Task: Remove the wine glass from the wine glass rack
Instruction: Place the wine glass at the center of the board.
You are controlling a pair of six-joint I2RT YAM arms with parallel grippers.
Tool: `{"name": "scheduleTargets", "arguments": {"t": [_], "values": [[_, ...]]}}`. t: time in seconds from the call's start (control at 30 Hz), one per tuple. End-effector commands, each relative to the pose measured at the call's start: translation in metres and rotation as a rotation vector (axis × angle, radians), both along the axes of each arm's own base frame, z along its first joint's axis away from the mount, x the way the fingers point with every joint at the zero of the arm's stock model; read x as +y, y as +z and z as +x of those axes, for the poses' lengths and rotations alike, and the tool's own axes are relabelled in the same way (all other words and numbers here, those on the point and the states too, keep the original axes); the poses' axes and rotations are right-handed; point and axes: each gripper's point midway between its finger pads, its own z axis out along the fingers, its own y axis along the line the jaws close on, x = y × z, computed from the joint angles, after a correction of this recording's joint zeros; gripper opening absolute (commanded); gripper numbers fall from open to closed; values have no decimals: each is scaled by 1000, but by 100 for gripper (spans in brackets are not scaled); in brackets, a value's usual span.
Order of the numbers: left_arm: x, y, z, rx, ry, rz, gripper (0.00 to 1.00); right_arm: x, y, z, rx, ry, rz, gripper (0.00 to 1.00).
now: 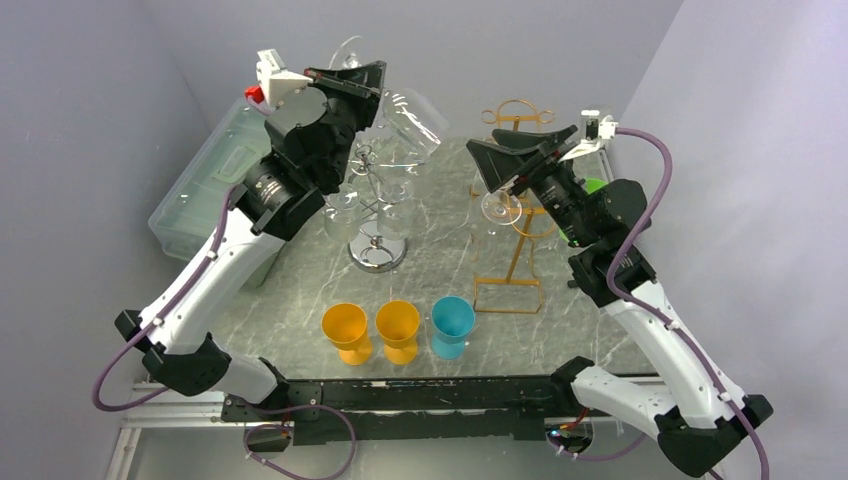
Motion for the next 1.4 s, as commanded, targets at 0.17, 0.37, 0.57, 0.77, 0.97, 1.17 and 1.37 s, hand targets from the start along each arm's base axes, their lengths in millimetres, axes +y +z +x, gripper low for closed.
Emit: {"name": "scheduleTargets", "arguments": {"t": [0.17, 0.37, 0.57, 0.77, 0.97, 1.17, 1.37], "values": [[6, 18, -2, -32, -5, -231, 0, 23, 25, -3, -80, 83, 61, 66], [4, 15, -2, -30, -16, -235, 0, 33, 30, 3, -79, 84, 71, 56], [6, 14, -4, -37, -16, -237, 0, 40, 33, 6, -79, 99, 102, 50], [1, 12, -4, -46, -41, -250, 0, 40, 34, 9, -72, 91, 118, 47], [-7, 8, -2, -42, -69, -271, 0, 48, 38, 13, -67, 107, 130, 38], [-9, 8, -3, -45, -76, -269, 0, 50, 40, 16, -63, 103, 141, 30], [-10, 7, -3, -49, -83, -261, 0, 51, 39, 18, -48, 100, 150, 15]]}}
